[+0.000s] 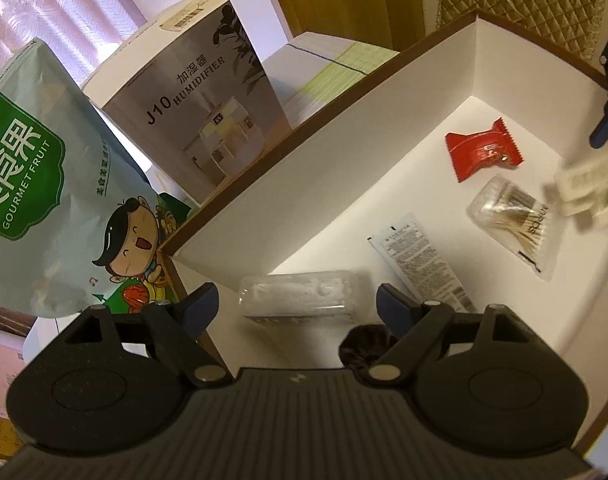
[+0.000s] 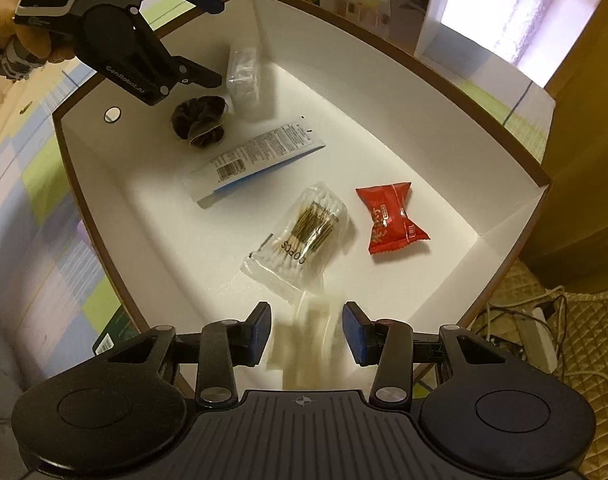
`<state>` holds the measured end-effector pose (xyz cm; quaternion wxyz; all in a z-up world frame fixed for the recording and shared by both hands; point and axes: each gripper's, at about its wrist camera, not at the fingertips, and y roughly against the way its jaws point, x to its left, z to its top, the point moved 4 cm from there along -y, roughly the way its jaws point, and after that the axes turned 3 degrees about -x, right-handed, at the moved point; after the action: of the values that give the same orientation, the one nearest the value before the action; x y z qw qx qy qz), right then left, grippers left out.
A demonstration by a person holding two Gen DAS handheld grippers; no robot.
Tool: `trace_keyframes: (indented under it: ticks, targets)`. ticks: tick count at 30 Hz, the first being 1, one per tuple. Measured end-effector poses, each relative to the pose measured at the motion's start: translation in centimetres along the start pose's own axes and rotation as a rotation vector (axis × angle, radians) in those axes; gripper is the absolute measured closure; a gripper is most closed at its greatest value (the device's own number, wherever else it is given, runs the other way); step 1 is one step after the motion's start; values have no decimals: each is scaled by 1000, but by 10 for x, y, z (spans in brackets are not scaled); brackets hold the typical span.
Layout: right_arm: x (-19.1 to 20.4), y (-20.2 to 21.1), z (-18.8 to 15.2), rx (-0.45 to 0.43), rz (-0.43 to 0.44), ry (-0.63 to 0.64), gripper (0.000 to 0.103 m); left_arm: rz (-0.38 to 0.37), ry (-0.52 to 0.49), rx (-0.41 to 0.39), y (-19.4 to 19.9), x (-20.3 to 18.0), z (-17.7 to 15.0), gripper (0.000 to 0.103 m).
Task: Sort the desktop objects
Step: 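Open both grippers to drop the floss box and claw clip into the box, then withdraw both grippers from the box toward the remaining items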
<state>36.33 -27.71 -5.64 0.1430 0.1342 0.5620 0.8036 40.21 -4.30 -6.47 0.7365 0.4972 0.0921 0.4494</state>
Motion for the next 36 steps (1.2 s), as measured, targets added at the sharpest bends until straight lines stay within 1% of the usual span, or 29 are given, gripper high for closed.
trace_keyframes:
  ticks: [10, 15, 23, 36]
  targets:
    - [5, 9, -5, 9, -2, 12, 56, -35, 19, 9, 17, -8, -4, 19]
    - [10, 14, -9, 3, -6, 8, 56, -35, 23, 9, 25, -12, -6, 19]
    - [18, 30, -16, -29, -22, -4, 56, -22, 30, 3, 39, -17, -5, 19]
    - [31, 57, -25, -97, -65, -40, 56, -1, 34, -37, 73, -25, -2, 19]
